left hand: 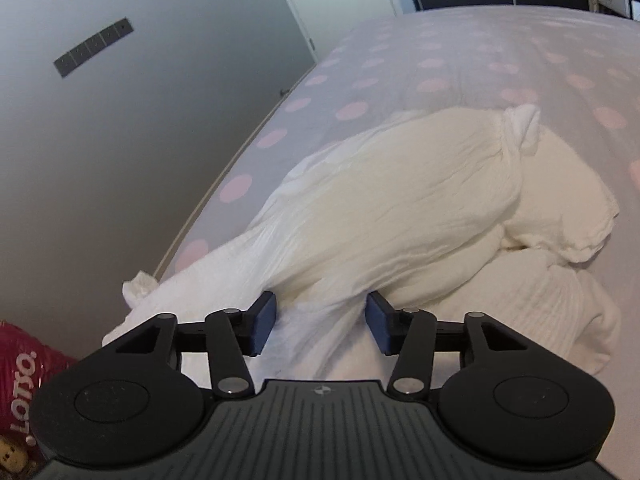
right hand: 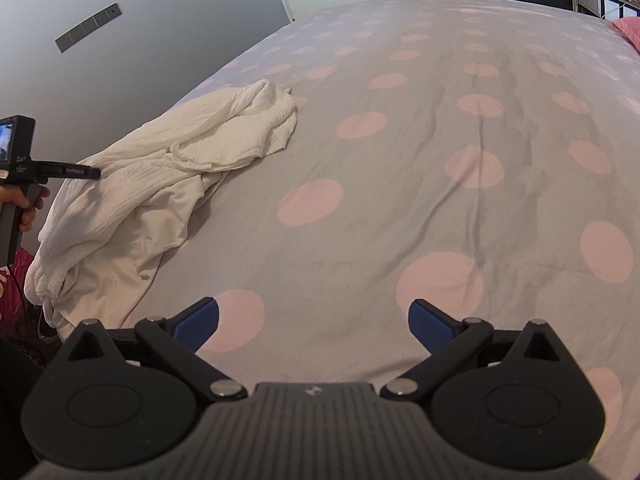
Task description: Fold clothes
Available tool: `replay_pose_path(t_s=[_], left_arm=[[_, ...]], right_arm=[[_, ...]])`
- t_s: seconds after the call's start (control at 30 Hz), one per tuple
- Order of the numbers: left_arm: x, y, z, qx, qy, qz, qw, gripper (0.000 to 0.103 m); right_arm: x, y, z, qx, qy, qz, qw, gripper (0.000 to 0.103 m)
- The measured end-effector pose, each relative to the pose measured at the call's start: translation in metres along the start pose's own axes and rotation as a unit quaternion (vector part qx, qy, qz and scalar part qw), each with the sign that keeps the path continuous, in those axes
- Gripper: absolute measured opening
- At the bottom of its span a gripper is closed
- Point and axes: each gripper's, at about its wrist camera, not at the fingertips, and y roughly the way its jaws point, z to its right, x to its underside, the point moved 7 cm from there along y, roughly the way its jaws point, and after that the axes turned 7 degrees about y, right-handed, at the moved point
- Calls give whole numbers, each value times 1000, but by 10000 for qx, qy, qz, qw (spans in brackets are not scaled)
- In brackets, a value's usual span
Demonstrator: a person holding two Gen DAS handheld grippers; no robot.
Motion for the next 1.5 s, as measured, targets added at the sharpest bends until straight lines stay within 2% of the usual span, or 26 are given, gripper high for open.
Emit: replay_pose_path(t_s=[0.07,0.2,0.23,0.27,0.33,0.37,0.53,0.67,0.8,0.9,0.97,1.1,1.23,1.33,1.4,1.43,1.5], left_arm=[[2,6,1,-61,65,-25,10000,57],[3,8,4,-161,187,104,9996,57],[2,7,6,-160,188,149,9996,49],[0,4,7,-151,209,231,9994,35],[-7,-4,10,-144,188,446,9987,14],[-10,-8,10,-177,143,511,9984,8],[-32,-46,6,-224,-260,1164,9926,3],[-48,-90,15,127,-413,1741,9838,3],[-62,-138,43,544,-207,2349,9703,2],[-66,-170,70,970,-39,2621,9602,2],[-62,-193,93,1361,60,2794,9504,2],[-50,-236,150,1998,608,3016,9303,2],[-25,-265,203,2824,1012,2849,9104,2],[-1,-285,241,3462,1337,2631,8905,2],[16,-297,264,3667,1647,2526,8801,2],[24,-300,275,3715,1793,2446,8775,2],[34,-297,294,3740,2071,2164,8777,3]], right_arm=[[0,0,1,3,22,-6,10000,102],[0,1,3,4,81,4,10000,102],[0,2,3,-5,97,0,10000,102],[0,3,3,-10,103,-6,9999,102],[-1,3,3,-10,104,0,9999,102],[-1,2,3,-11,102,8,9999,102],[-3,-3,-1,-28,38,97,9999,102],[-6,-7,-4,-31,7,174,9998,102],[-10,-16,-8,-22,-23,285,9996,102],[-15,-26,-8,24,-38,424,9991,102],[-20,-36,-2,156,19,518,9985,102],[-30,-55,10,418,132,706,9965,102],[-37,-75,27,720,278,862,9933,102],[-36,-89,47,997,475,854,9902,102],[-31,-98,59,1141,592,826,9883,102],[-29,-101,64,1189,650,808,9875,102],[-23,-103,72,1182,787,742,9871,101]])
